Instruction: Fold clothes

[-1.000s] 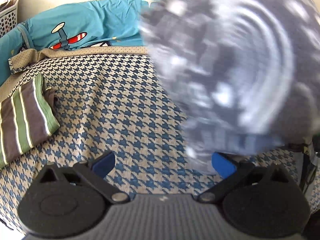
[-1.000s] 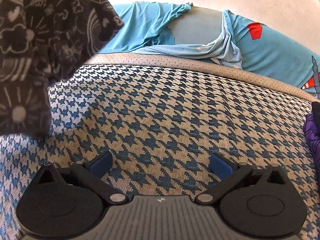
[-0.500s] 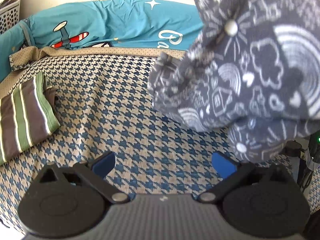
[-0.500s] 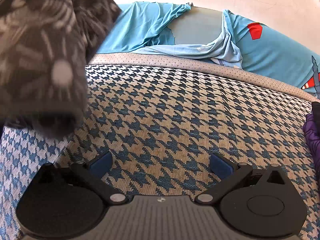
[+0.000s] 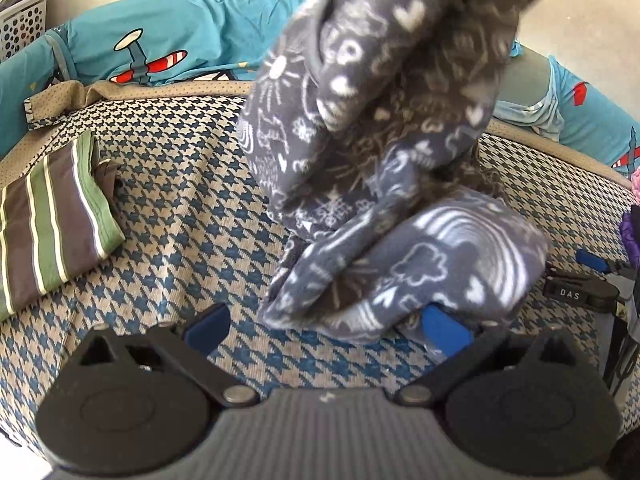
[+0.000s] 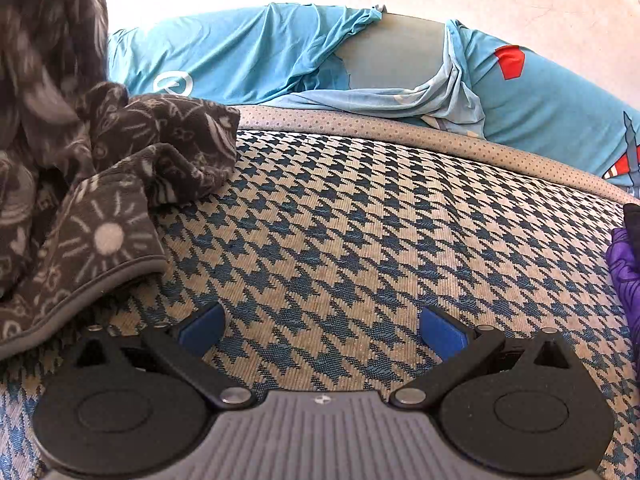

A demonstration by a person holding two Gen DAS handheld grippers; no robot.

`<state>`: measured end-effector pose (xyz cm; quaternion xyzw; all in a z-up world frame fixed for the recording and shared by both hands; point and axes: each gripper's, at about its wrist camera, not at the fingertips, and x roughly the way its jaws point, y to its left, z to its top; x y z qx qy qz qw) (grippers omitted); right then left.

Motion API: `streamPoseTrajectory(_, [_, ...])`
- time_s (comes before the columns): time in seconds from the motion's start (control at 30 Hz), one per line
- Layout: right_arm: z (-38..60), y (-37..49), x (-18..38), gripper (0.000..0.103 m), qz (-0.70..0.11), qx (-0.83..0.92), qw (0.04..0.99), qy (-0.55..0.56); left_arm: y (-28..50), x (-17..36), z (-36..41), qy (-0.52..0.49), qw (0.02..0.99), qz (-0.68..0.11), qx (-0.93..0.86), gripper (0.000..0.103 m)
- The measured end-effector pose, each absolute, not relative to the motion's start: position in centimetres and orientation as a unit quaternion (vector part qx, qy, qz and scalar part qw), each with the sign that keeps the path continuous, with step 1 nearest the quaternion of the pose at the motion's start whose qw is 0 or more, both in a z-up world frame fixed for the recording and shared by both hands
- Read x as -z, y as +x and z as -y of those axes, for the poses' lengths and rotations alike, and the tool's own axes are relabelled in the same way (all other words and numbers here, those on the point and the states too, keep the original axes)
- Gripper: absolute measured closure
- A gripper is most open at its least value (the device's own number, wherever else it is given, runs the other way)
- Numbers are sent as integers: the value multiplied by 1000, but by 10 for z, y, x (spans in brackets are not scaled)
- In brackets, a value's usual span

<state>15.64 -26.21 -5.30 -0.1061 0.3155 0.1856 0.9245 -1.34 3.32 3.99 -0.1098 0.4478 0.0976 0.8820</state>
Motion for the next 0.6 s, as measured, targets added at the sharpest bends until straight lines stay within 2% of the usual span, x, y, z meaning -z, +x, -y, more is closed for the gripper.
streamPoseTrajectory(0.6, [262, 156, 52, 0, -315, -186, 925, -106, -5, -33, -25, -92, 877, -461, -96, 0])
